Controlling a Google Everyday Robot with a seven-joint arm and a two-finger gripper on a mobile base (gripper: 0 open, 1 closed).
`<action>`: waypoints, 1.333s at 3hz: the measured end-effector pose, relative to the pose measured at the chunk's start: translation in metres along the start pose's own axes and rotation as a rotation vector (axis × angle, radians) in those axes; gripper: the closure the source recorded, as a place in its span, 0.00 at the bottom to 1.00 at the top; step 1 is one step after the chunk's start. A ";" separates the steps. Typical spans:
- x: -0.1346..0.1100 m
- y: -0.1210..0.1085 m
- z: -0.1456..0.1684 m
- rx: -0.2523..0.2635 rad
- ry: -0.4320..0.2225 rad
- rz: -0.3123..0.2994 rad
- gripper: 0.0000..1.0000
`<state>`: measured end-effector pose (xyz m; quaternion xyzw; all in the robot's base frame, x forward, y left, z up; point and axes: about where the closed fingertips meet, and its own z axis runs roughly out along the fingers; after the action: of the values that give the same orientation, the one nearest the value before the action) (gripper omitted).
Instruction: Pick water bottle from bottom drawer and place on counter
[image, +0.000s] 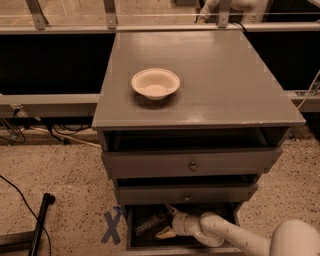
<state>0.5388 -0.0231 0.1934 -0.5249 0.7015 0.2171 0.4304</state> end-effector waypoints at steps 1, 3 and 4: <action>0.003 0.001 0.017 -0.021 0.013 -0.027 0.14; 0.012 -0.005 0.041 -0.057 0.021 -0.075 0.15; 0.022 -0.007 0.047 -0.069 0.028 -0.081 0.16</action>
Offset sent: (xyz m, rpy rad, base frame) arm 0.0228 0.0289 -0.0341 -0.0550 -0.0218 0.0994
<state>0.5613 -0.0022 0.1507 -0.5701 0.6780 0.2160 0.4106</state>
